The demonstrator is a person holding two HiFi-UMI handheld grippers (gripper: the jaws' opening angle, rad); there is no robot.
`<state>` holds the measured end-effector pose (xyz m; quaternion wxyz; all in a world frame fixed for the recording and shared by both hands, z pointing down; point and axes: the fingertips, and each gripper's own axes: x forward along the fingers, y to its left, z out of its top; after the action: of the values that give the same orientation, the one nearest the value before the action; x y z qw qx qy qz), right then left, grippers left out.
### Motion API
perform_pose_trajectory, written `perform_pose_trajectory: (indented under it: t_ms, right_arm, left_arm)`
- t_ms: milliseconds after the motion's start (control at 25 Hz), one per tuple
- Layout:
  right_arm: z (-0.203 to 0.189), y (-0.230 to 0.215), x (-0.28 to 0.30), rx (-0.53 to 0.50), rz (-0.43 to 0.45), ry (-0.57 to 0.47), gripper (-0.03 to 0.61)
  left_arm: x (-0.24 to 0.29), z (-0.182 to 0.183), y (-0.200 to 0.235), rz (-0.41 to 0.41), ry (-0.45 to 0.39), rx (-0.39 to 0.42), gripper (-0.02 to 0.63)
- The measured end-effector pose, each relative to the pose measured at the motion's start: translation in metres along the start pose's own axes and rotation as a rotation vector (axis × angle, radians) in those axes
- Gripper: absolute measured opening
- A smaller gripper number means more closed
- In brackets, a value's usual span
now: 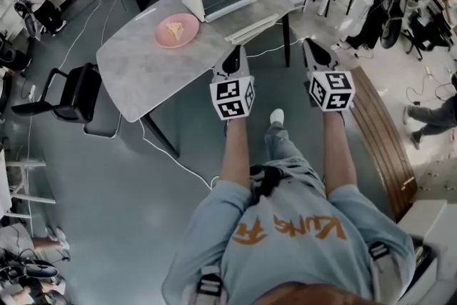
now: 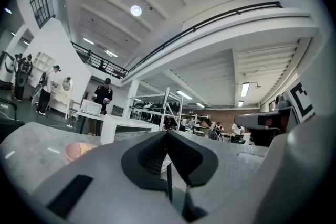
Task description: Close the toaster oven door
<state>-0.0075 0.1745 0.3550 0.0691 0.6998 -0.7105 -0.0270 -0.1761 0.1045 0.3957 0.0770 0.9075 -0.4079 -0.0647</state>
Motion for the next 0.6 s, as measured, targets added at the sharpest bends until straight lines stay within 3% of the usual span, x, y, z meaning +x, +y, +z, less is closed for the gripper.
perform_pose_trajectory:
  t_ms: [280, 600]
  right_arm:
    - [-0.037, -0.016, 0.091, 0.07, 0.098, 0.035, -0.002]
    - [-0.117, -0.08, 0.214, 0.132, 0.16, 0.183, -0.003]
  left_arm:
    - [0.051, -0.027, 0.042, 0.107, 0.048, 0.011, 0.0]
    - [0.166, -0.107, 0.066, 0.19, 0.236, -0.022, 0.0]
